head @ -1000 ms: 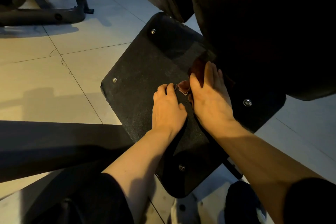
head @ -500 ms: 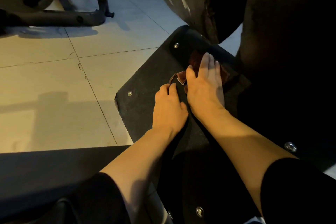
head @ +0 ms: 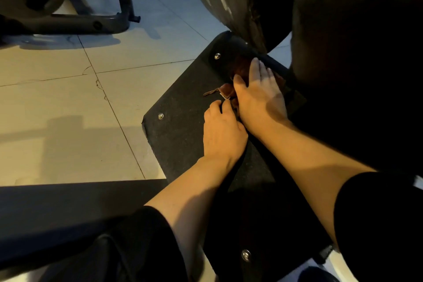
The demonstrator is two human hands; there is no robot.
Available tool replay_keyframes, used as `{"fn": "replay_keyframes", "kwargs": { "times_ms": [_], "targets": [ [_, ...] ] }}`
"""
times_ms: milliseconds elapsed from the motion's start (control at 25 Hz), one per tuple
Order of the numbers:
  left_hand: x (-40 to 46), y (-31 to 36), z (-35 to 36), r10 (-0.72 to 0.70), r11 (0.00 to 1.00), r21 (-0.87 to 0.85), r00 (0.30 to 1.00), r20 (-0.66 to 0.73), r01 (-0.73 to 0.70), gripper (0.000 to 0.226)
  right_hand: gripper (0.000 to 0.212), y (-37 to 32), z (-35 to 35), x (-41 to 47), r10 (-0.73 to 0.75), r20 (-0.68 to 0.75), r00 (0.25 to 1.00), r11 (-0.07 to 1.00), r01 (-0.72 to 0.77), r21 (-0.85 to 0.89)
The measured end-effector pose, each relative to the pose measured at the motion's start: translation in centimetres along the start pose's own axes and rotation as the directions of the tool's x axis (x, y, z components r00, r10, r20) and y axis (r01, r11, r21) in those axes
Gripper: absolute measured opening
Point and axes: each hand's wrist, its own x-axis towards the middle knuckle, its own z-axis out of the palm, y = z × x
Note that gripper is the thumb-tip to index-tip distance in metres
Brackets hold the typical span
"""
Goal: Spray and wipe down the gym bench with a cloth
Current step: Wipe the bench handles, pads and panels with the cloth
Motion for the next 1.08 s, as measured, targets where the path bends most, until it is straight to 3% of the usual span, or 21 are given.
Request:
{"fn": "replay_keyframes", "kwargs": {
  "times_ms": [160, 400, 600, 1080],
  "targets": [
    [-3.8, 2.2, 0.0, 0.051, 0.999, 0.011, 0.993, 0.109, -0.052, 0.058, 0.052, 2.2, -2.7, -4.8, 0.146, 0.017, 0.989, 0.962, -0.146, 0.232],
    [-10.0, 2.7, 1.1, 0.034, 0.998, 0.043, 0.979, 0.202, -0.044, 0.064, 0.061, 4.7, -2.5, -13.0, 0.196, 0.046, 0.980, 0.981, -0.195, -0.022],
    [-12.5, 2.8, 1.0, 0.017, 0.997, 0.068, 0.969, 0.245, -0.035, 0.065, 0.052, 4.5, -2.1, -17.7, 0.183, 0.029, 0.983, 0.981, -0.181, -0.070],
    [-6.5, 1.0, 0.7, -0.002, 0.998, 0.060, 0.993, 0.116, -0.005, 0.065, 0.063, 2.9, -0.5, -10.0, 0.096, -0.006, 0.995, 0.989, -0.096, -0.108]
  ]
}}
